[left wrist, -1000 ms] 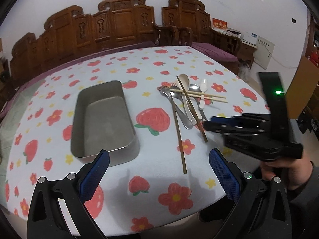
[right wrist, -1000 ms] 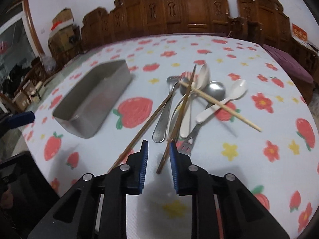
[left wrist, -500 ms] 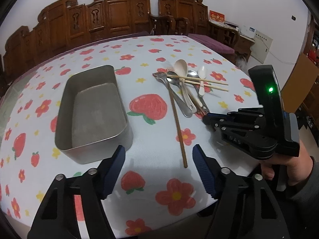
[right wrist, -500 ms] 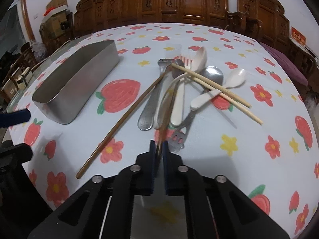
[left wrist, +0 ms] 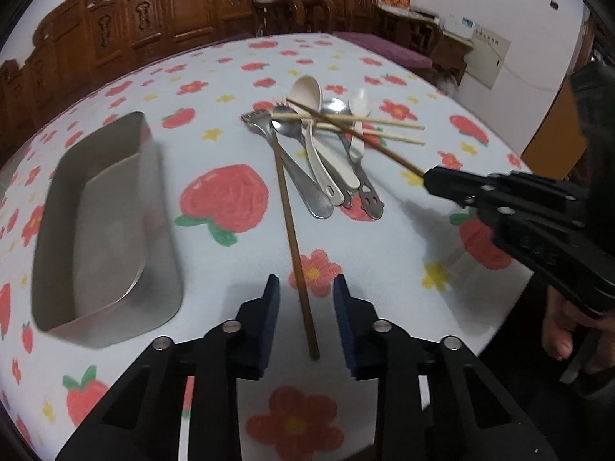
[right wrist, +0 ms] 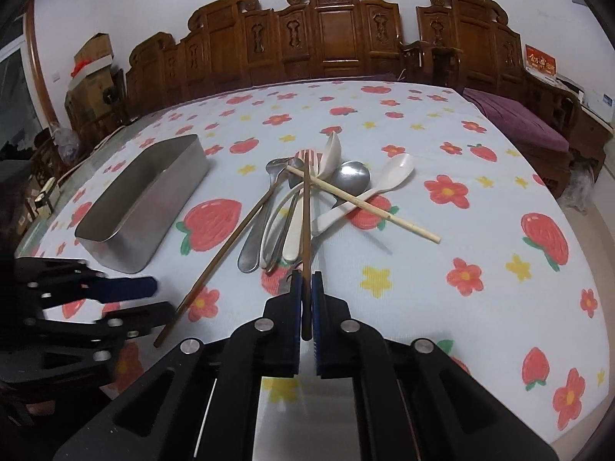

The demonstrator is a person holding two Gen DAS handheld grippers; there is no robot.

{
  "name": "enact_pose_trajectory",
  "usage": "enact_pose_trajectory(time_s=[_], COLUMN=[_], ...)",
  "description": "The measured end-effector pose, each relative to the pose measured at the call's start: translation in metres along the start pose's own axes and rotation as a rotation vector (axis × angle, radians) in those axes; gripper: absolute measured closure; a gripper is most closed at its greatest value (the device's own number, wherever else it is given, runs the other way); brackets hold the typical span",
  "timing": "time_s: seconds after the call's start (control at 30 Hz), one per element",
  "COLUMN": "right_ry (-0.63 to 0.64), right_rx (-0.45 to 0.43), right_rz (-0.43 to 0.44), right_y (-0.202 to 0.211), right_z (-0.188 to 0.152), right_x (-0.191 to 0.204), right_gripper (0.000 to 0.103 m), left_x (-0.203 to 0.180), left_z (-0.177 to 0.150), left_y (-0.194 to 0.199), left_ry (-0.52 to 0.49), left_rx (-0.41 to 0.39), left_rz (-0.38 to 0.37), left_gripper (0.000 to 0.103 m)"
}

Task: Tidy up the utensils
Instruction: 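Carry the chopstick with the right gripper over the metal tray and lower it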

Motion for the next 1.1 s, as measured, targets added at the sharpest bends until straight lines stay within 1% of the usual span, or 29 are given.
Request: enact_pose_trajectory(time_s=[0.03, 0.07, 0.1, 0.2, 0.27, 0.33, 0.47, 0.57, 0.73, 0.93, 1.03, 1.1], right_ry=[0.000, -0.003, -0.006, -0.004, -0.006, -0.004, 0.002, 0.003, 0.015, 0.043, 0.071, 0.085], right_rx=[-0.009, -0.017, -0.027, -0.044, -0.048, -0.052, -0.061, -0.070, -0.092, -0.110, -0.116, -0.119], right_rz=[0.002, 0.002, 0.005, 0.006, 0.009, 0.008, 0.011, 0.014, 0.022, 0.043, 0.056, 0.064], right_y=[0.001, 0.002, 0.004, 0.009, 0.011, 0.012, 0.019, 0.025, 0.037, 0.046, 0.048, 0.048], right_z=[0.001, 0.001, 0.002, 0.004, 0.005, 0.005, 0.008, 0.009, 0.012, 0.021, 0.026, 0.030], right_x=[-0.001, -0.001, -0.002, -0.001, -0.001, 0.000, 0.003, 0.006, 0.016, 0.032, 0.046, 0.054], right_gripper=[0.097, 0.097, 0.097, 0.097, 0.097, 0.097, 0.097, 0.097, 0.097, 0.097, 0.097, 0.097], left_x=[0.000, 0.000, 0.002, 0.006, 0.008, 0.008, 0.009, 0.015, 0.025, 0.044, 0.057, 0.068], left_z=[0.000, 0.001, 0.002, 0.004, 0.004, 0.005, 0.004, 0.002, 0.004, 0.014, 0.021, 0.025], left_y=[-0.004, -0.009, -0.014, -0.022, -0.023, -0.025, -0.020, -0.009, 0.019, 0.056, 0.076, 0.084], left_ry=[0.001, 0.006, 0.014, 0.046, 0.051, 0.052, 0.056, 0.096, 0.113, 0.131, 0.126, 0.135], left_rx=[0.006, 0.016, 0.026, 0.045, 0.038, 0.037, 0.037, 0.025, -0.027, -0.103, -0.142, -0.153], left_rz=[0.001, 0.003, 0.005, 0.009, 0.018, 0.024, 0.033, 0.012, 0.013, 0.035, 0.067, 0.084], left_gripper=[0.079, 0.081, 0.086, 0.092, 0.095, 0.098, 0.099, 0.099, 0.099, 0.099, 0.099, 0.099])
Point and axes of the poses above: each gripper's, at about its wrist camera, not at the fingertips, and y roughly against the way its jaws point, x to its left, z to its top, the point moved 1 cm from there along -y, roughly the way its jaws point, and after that the axes turned 5 degrees about -x, right-handed, at the moved point
